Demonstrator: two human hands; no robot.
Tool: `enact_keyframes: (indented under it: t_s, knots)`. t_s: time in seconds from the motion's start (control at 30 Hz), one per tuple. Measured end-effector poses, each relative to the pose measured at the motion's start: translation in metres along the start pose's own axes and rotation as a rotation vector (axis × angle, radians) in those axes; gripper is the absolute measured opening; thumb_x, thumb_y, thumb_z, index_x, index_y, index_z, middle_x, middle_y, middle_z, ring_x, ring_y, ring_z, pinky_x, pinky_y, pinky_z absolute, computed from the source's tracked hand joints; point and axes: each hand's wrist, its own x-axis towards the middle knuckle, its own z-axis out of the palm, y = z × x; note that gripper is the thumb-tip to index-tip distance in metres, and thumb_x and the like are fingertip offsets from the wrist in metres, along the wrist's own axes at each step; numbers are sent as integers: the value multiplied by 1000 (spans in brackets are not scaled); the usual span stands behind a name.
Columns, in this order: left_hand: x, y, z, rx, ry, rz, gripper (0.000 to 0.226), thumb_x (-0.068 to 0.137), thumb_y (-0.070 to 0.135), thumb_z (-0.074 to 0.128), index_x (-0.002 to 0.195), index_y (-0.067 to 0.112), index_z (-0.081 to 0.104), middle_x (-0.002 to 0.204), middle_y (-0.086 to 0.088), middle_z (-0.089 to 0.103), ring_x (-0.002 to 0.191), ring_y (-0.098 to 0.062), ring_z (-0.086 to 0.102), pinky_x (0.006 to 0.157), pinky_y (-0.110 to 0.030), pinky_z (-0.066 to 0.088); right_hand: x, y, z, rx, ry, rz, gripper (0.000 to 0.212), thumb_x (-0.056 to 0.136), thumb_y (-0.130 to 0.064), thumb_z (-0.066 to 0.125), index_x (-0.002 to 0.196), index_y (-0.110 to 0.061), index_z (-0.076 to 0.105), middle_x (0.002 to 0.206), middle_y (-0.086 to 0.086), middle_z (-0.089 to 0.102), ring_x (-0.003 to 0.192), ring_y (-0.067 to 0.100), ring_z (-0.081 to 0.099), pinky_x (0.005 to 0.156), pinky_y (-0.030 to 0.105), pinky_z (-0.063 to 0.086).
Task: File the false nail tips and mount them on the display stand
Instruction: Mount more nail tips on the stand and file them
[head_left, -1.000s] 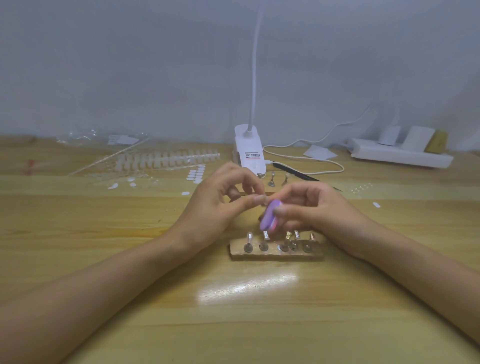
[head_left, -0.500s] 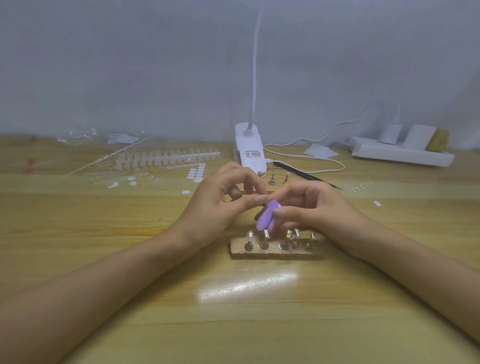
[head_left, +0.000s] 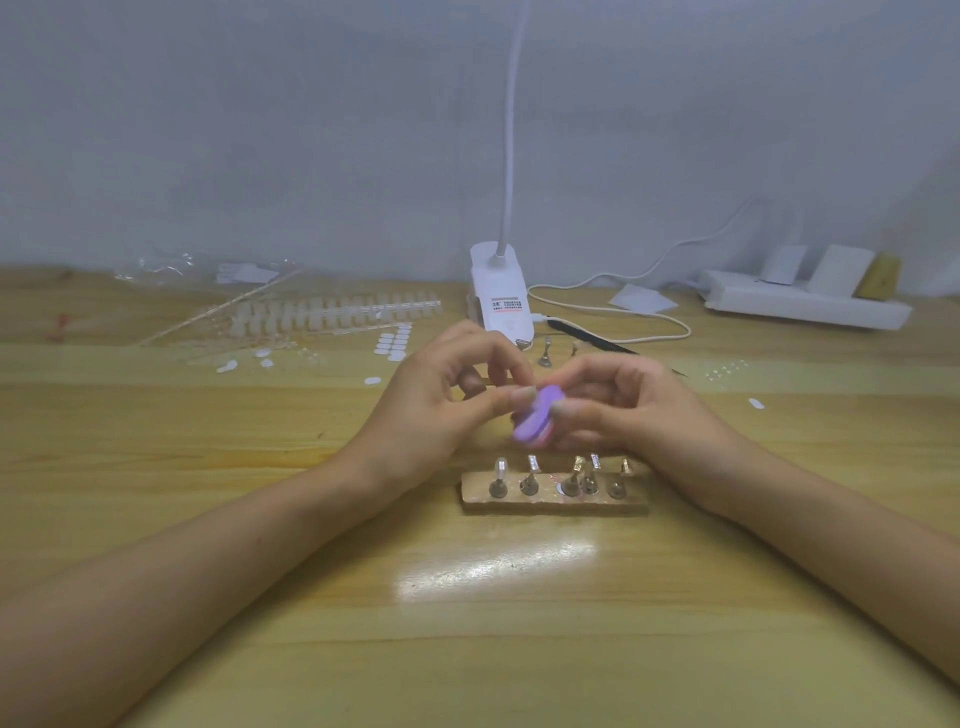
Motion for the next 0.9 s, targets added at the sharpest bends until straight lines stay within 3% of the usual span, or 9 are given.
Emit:
enact_keyframes:
  t_s: [0.1, 0.2, 0.33, 0.43, 0.6, 0.9]
  knots:
    - [0, 1, 0, -10, -4, -6, 15, 85, 13, 73, 80, 25, 67, 89, 7, 53, 70, 0, 49, 77, -15, 42, 1, -1, -2, 105, 114, -12, 24, 81, -18, 70, 102, -8, 70, 98, 16, 76, 89, 23, 75, 77, 27, 60]
    - [0, 1, 0, 5, -3, 12, 15, 86, 11, 73, 80, 23, 67, 89, 7, 54, 73, 0, 51, 76, -15, 42, -1, -2, 0, -32, -37, 16, 19, 83, -22, 73, 101, -15, 72, 99, 14, 76, 92, 26, 75, 79, 30, 61]
    - [0, 1, 0, -10, -1, 3, 15, 85, 12, 73, 80, 24, 67, 89, 8, 54, 74, 1, 52, 75, -15, 43, 2, 0, -3, 106, 89, -13, 24, 80, -17, 70, 103, -9, 70, 99, 16, 76, 91, 25, 75, 80, 28, 60]
    - [0, 1, 0, 8, -13, 10, 14, 86, 12, 73, 81, 24, 67, 89, 9, 53, 75, 1, 51, 76, -13, 41, -1, -1, -2, -20, -71, 25, 17, 83, -18, 72, 101, -17, 72, 102, 15, 76, 94, 27, 75, 82, 32, 60]
    - [0, 1, 0, -16, -8, -10, 12, 85, 12, 73, 80, 21, 68, 87, 9, 52, 72, 1, 50, 76, -14, 41, 3, -1, -4, 122, 60, 8, 26, 82, -15, 68, 107, -7, 69, 99, 17, 76, 92, 23, 75, 76, 22, 59]
    - [0, 0, 0, -6, 2, -8, 10, 86, 11, 72, 83, 19, 68, 90, 7, 55, 75, -2, 52, 77, -16, 42, 0, -3, -2, 29, -65, 32, 18, 85, -15, 70, 103, -15, 73, 104, 17, 75, 98, 28, 74, 82, 29, 59]
